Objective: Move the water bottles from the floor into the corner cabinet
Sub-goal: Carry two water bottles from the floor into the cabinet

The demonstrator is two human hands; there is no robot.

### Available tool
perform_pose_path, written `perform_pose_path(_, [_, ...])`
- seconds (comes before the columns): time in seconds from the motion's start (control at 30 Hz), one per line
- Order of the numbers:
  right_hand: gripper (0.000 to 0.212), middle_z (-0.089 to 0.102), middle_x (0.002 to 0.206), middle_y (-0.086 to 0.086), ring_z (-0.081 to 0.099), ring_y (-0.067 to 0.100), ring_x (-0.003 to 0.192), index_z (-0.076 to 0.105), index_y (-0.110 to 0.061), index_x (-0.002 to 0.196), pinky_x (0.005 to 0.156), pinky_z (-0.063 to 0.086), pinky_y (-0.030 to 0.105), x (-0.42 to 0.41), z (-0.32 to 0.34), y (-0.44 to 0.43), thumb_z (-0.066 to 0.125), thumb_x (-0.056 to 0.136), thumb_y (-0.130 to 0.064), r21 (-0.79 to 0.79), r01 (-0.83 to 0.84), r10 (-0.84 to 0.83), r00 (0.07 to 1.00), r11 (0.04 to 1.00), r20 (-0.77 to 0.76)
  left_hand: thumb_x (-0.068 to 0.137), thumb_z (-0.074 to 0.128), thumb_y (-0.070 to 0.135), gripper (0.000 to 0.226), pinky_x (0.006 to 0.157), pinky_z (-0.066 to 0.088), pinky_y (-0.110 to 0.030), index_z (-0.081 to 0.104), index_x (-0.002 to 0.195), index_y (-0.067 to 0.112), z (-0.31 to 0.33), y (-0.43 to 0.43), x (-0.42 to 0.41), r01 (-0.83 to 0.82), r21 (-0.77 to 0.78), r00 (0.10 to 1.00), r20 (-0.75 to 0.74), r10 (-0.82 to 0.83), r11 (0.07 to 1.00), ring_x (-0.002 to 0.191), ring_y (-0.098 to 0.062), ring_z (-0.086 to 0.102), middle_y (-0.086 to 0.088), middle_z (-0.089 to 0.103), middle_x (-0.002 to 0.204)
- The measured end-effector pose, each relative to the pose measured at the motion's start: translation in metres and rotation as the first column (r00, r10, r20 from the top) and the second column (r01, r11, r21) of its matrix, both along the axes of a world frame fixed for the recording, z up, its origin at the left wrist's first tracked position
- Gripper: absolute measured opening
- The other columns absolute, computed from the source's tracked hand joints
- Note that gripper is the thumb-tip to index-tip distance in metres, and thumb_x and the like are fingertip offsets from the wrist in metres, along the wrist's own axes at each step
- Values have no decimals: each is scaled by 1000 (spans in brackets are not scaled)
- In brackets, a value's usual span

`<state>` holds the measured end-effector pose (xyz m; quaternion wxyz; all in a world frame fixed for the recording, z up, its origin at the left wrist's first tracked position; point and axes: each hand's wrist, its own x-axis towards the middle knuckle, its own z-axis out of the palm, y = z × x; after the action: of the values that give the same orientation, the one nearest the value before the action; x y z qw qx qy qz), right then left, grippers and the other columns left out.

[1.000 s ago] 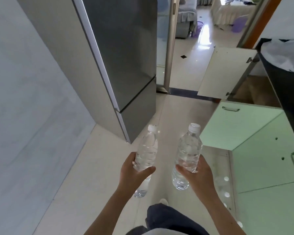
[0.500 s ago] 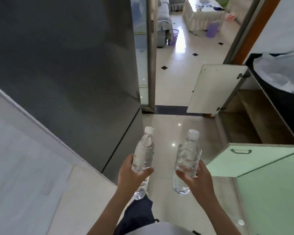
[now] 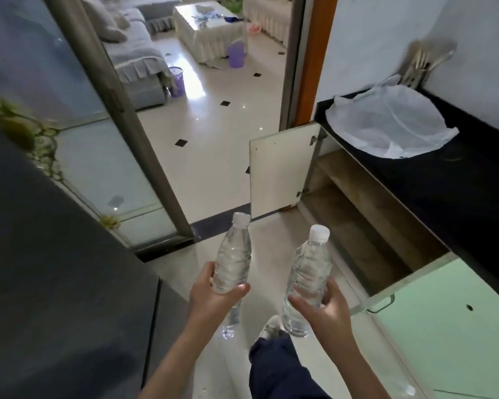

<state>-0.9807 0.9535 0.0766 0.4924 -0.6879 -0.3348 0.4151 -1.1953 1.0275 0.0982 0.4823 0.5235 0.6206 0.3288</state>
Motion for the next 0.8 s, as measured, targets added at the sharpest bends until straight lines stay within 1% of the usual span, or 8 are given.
perform_pose_path(0.1, [43, 73, 85, -8, 71, 10, 78, 64, -29, 97, 68, 54, 23, 27, -6, 54, 89, 66, -14, -27, 81, -80, 997, 996, 13, 66, 89, 20, 44, 61, 52, -16, 58, 94, 34, 0, 59, 33, 88, 7, 996, -17, -88, 996, 76, -4, 67, 8, 69, 87])
perform_pose_path(0.13, [43, 73, 86, -10, 71, 7, 79, 64, -31, 98, 69, 54, 23, 36, -6, 69, 89, 66, -16, -37, 105, -104, 994, 994, 17, 67, 89, 20, 44, 60, 52, -15, 58, 95, 34, 2, 78, 44, 122, 2, 992, -25, -122, 992, 76, -2, 66, 8, 69, 89])
perform_pose_path(0.23, [42, 73, 88, -10, 70, 4, 80, 63, -34, 99, 74, 55, 25, 64, -1, 111, 88, 68, -21, -56, 172, -172, 985, 983, 14, 67, 89, 20, 43, 65, 58, -24, 60, 97, 30, 10, 133, 78, 207, -7, 978, -29, -207, 978, 74, -5, 67, 3, 71, 89])
perform_pose_path(0.37, [40, 73, 88, -9, 71, 7, 81, 64, -30, 97, 73, 56, 27, 97, 4, 154, 89, 67, -23, -84, 295, -292, 955, 952, 39, 69, 87, 16, 39, 60, 51, -15, 62, 98, 24, 19, 200, 122, 340, -12, 940, 4, -340, 940, 73, -6, 68, 3, 71, 87])
perform_pose_path(0.47, [40, 73, 88, -10, 69, 2, 80, 65, -28, 98, 70, 53, 20, 114, 3, 179, 90, 66, -22, -82, 405, -398, 913, 911, 96, 68, 87, 12, 37, 60, 51, -17, 63, 94, 23, 16, 245, 153, 426, -29, 905, 25, -425, 904, 73, -11, 68, 4, 71, 82])
perform_pose_path(0.57, [42, 71, 91, -12, 67, 4, 83, 63, -28, 100, 68, 49, 19, 123, -7, 202, 89, 67, -24, -106, 529, -518, 847, 842, 120, 67, 87, 11, 39, 62, 52, -20, 65, 96, 24, 2, 289, 181, 535, -55, 845, 20, -534, 843, 74, -10, 70, 5, 72, 84])
perform_pose_path(0.7, [41, 74, 86, -10, 70, 5, 78, 64, -29, 100, 66, 50, 22, 126, -41, 238, 87, 69, -17, -146, 657, -655, 753, 740, 67, 71, 85, 7, 37, 56, 48, -10, 62, 99, 16, -33, 347, 219, 706, -116, 705, 20, -709, 699, 65, 1, 66, -1, 70, 82])
perform_pose_path(0.8, [46, 75, 90, -10, 71, 7, 82, 64, -31, 104, 71, 54, 27, 127, -77, 270, 88, 68, -15, -174, 750, -758, 651, 638, 29, 71, 86, 16, 37, 57, 50, -12, 61, 98, 18, -77, 391, 246, 787, -181, 600, 5, -800, 590, 67, -4, 68, -3, 71, 84])
